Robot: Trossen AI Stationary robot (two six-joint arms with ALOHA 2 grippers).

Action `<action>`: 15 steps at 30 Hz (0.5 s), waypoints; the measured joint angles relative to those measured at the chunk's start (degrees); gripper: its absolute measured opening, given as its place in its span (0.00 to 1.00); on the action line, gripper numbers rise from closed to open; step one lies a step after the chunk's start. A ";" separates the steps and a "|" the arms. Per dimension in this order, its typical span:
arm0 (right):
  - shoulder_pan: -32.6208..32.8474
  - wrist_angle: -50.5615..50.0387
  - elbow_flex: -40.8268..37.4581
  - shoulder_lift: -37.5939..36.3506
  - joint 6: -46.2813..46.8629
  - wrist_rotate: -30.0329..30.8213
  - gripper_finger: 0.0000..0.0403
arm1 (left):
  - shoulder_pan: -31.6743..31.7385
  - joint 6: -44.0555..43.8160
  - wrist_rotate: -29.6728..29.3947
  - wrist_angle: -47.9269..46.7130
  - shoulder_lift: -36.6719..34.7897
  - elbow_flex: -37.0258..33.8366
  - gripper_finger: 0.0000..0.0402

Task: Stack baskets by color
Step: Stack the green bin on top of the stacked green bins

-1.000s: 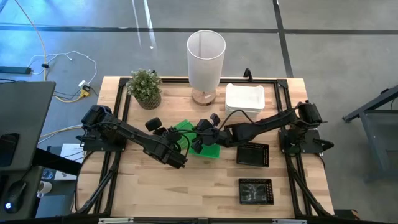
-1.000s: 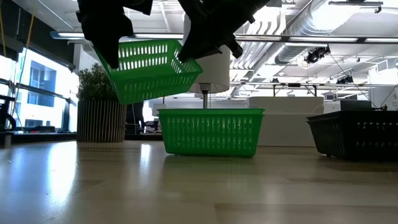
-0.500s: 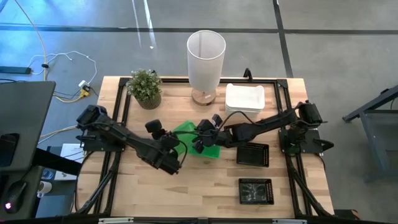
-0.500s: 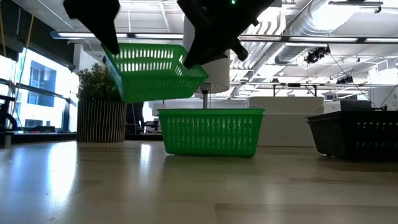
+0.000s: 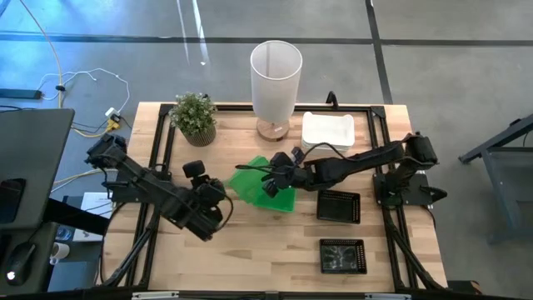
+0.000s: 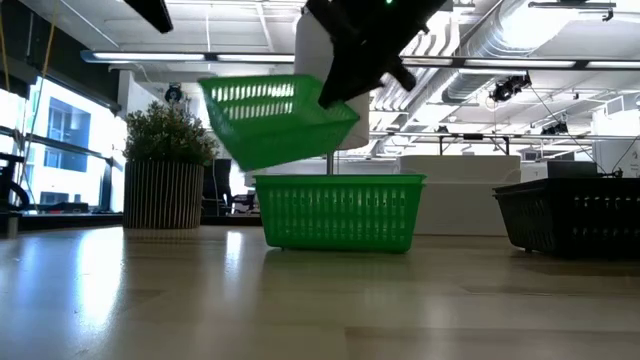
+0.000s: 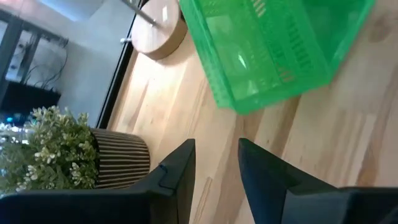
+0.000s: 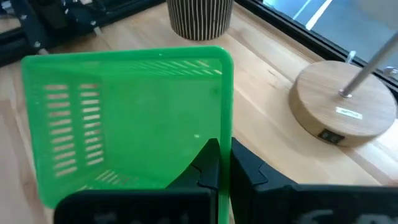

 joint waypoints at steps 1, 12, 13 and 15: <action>0.28 -1.16 0.00 -0.77 0.34 0.05 0.00 | -0.40 0.49 -0.33 0.01 -0.65 -0.01 0.27; 2.42 -9.64 0.00 -9.94 0.52 -2.37 0.00 | -4.06 0.75 -7.75 0.12 -11.05 -0.97 0.27; 2.42 -10.33 0.00 -10.91 0.23 -2.50 0.00 | -4.24 0.58 -9.17 0.34 -12.28 -1.72 0.27; 2.18 -12.20 -0.01 -12.79 0.20 -2.50 0.00 | -4.24 -0.40 -11.99 0.40 -15.00 -3.60 0.27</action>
